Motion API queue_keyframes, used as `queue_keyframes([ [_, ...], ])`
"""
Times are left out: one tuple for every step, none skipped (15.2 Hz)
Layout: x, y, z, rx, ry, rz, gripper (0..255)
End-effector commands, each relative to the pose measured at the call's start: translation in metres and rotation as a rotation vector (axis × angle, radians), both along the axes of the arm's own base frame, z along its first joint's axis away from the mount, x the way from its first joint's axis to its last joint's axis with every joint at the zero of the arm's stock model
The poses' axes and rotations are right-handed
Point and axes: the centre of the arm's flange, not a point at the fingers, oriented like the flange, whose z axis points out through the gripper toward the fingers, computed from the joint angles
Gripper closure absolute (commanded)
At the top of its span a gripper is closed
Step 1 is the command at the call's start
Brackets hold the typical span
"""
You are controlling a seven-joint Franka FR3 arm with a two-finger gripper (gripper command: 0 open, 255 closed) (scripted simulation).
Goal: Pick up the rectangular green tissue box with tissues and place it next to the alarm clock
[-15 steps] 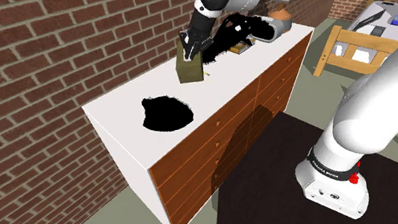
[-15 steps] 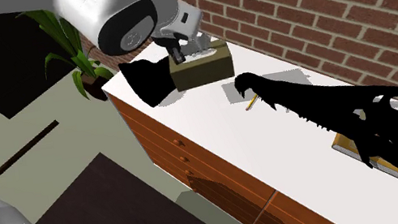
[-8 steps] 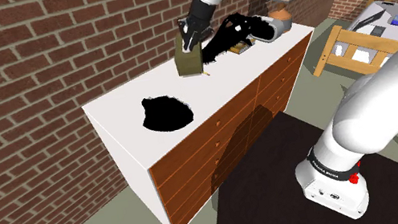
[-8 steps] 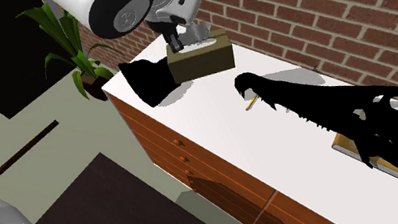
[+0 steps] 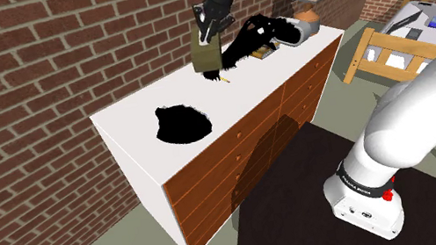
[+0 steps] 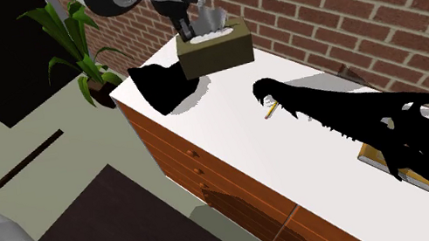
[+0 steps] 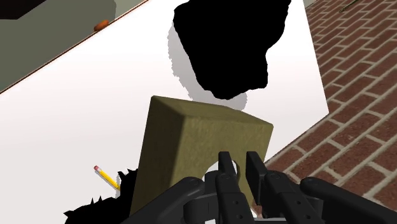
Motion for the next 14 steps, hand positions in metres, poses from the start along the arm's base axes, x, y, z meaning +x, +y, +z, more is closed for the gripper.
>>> queue_keyframes([
  [0.000,0.002,0.010,0.000,0.000,0.000,255],
  [0.000,0.002,0.016,0.000,0.000,0.000,255],
  [0.000,0.002,0.021,0.000,0.000,0.000,255],
  [0.000,0.002,0.026,0.000,0.000,0.000,255],
  [0.000,0.002,0.032,0.000,0.000,0.000,255],
  [0.000,0.002,0.037,0.000,0.000,0.000,255],
  [0.000,0.002,0.038,0.000,0.000,0.000,255],
  [-0.002,-0.011,0.038,0.000,0.000,0.000,255],
  [-0.004,-0.025,0.038,0.000,0.000,0.000,255],
  [-0.006,-0.038,0.038,0.000,0.000,0.000,255],
  [-0.008,-0.051,0.038,0.000,0.000,0.000,255],
  [-0.010,-0.064,0.038,0.000,0.000,0.000,255],
  [-0.012,-0.077,0.038,0.000,0.000,0.000,255],
  [-0.014,-0.090,0.039,0.000,0.000,0.000,255],
])
